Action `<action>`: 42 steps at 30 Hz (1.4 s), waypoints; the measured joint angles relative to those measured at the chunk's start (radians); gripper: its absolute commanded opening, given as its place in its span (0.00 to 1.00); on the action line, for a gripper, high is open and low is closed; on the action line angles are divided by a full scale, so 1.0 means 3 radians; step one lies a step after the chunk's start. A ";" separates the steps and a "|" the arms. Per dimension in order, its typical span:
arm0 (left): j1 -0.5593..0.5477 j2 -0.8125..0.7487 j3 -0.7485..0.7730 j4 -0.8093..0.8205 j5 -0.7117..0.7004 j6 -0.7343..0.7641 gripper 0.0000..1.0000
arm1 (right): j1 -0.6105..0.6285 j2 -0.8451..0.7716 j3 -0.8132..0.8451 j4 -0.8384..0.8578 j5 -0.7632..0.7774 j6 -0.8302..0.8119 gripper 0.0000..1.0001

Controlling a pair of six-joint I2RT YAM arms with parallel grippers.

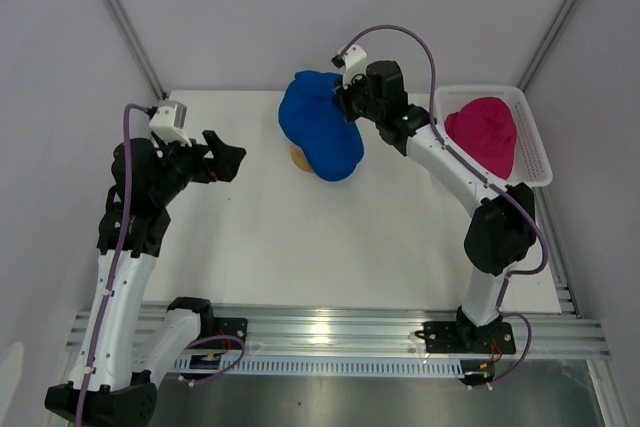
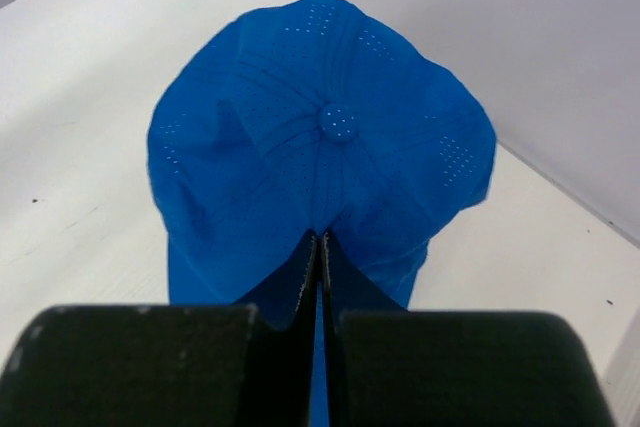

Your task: Stack the hats

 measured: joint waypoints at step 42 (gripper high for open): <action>0.0005 0.0771 0.0117 0.0645 0.0275 -0.0844 0.96 | -0.0416 -0.0599 -0.0501 0.0168 0.0000 0.0689 0.95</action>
